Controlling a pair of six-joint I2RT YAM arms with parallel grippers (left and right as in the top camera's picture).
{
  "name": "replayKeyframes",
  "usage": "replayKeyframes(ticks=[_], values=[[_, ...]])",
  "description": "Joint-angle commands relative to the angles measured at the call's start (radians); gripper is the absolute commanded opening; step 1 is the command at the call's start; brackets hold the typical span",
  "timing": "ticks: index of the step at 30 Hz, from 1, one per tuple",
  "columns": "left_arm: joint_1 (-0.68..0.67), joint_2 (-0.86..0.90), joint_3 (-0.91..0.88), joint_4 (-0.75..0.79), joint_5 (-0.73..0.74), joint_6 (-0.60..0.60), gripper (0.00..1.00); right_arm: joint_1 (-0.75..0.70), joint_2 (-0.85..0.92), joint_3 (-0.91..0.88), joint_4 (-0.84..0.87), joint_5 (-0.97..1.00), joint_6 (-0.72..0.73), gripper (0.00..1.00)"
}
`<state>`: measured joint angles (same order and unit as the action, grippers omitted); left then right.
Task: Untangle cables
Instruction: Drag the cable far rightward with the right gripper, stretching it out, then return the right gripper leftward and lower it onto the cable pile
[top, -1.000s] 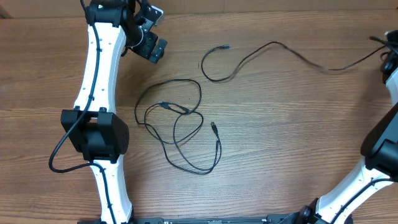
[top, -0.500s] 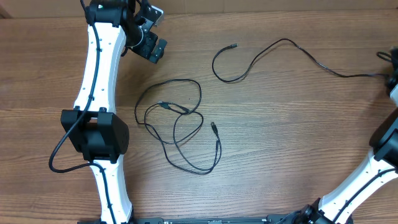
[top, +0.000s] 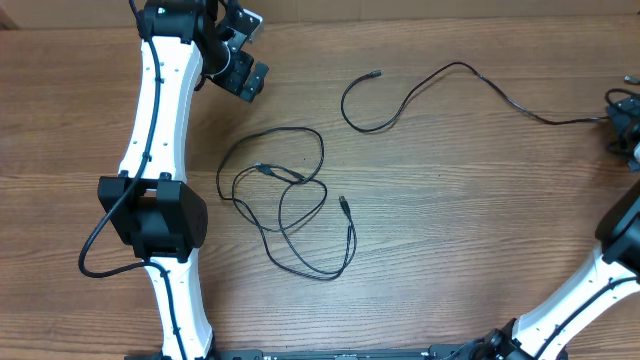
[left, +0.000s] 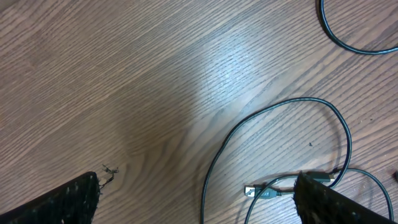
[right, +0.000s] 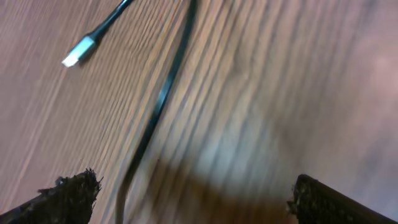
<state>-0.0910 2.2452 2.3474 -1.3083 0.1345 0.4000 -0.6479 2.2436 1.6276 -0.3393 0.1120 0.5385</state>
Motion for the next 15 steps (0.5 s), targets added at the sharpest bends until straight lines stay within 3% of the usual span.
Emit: replayKeyframes(ticks=[1,15], values=[[0.003,0.008,-0.005,0.004,-0.004,0.019,1.00,-0.003,-0.196,0.008,-0.099,-0.010,-0.024,1.00],[0.003,0.008,-0.005,0.004,-0.004,0.019,1.00,0.106,-0.510,0.008,-0.621,-0.291,-0.060,1.00]])
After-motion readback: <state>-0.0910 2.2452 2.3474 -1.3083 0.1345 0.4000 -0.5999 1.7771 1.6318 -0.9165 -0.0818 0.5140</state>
